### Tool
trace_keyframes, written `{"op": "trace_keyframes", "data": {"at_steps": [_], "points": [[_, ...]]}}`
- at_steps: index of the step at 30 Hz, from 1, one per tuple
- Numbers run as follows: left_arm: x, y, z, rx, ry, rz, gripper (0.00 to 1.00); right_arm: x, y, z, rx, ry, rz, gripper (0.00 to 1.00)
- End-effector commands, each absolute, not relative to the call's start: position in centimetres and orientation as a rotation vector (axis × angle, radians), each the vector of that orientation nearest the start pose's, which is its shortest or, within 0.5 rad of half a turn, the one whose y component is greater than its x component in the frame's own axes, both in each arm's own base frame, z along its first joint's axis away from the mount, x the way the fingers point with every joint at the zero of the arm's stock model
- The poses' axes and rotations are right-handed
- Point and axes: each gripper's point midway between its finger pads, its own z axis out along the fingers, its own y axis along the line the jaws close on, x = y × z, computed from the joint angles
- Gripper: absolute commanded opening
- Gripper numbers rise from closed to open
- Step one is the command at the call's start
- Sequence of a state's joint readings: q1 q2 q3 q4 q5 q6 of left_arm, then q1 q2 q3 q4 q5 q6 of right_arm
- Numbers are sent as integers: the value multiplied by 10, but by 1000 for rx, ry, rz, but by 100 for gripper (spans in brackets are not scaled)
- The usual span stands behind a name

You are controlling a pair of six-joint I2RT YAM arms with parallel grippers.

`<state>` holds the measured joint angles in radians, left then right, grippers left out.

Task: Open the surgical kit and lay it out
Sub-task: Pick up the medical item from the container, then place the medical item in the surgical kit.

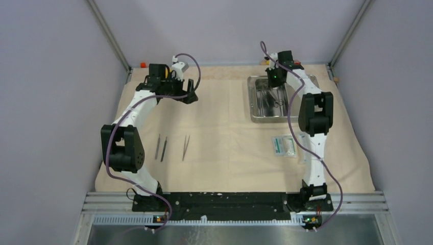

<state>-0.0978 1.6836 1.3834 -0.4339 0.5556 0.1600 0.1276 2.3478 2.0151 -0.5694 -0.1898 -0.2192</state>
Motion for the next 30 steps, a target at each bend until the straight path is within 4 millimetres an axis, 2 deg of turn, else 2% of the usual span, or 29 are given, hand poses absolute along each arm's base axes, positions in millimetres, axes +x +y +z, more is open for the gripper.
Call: {"op": "trace_keyframes", "data": {"at_steps": [1, 7, 10, 13, 15, 19, 23, 30], "points": [[440, -136, 195, 606, 2105, -632, 99, 577, 98, 133, -401, 2271, 219, 0], [437, -144, 194, 618, 2102, -692, 99, 573, 95, 128, -342, 2293, 214, 0], [437, -149, 192, 620, 2102, -710, 99, 571, 98, 134, -320, 2276, 236, 0], [440, -157, 192, 621, 2083, -729, 99, 567, 100, 146, -294, 2255, 257, 0], [443, -166, 194, 622, 2066, -747, 99, 566, 100, 161, -278, 2223, 266, 0], [449, -193, 201, 618, 2064, -795, 99, 558, 106, 192, -233, 2164, 310, 0], [452, -232, 208, 609, 2073, -845, 94, 544, 116, 217, -192, 2126, 364, 0], [444, -307, 232, 614, 2055, -1023, 86, 504, 143, 254, -148, 2046, 462, 0]]}}
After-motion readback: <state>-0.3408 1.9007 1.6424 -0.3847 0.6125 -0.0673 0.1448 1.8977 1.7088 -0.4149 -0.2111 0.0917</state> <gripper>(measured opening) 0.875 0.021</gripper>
